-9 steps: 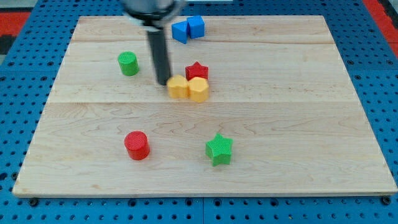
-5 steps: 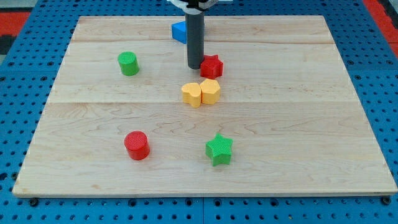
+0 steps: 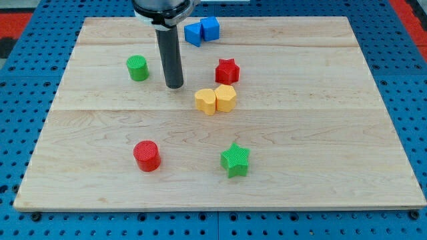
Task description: Move the red star parallel above the green circle
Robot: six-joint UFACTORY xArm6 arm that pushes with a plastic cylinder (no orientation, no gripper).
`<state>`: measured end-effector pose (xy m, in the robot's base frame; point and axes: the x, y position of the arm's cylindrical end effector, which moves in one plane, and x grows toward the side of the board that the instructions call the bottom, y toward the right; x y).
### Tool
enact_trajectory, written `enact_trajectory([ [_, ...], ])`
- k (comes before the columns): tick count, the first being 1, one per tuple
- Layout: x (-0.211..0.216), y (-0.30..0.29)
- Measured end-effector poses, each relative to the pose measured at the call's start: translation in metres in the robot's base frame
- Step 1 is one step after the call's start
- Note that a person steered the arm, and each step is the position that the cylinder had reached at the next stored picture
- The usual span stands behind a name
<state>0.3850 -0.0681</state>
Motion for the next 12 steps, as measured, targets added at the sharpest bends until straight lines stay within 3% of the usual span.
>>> enact_trajectory([
  [1,0.000,0.018],
  [2,0.001,0.077],
  [3,-0.003,0.173],
  [4,-0.005,0.215],
  [5,-0.005,0.250],
  [7,-0.018,0.256],
  [8,-0.014,0.176],
  [9,-0.044,0.108],
  [10,-0.058,-0.005],
  [11,-0.094,-0.041],
  [12,-0.071,-0.036],
])
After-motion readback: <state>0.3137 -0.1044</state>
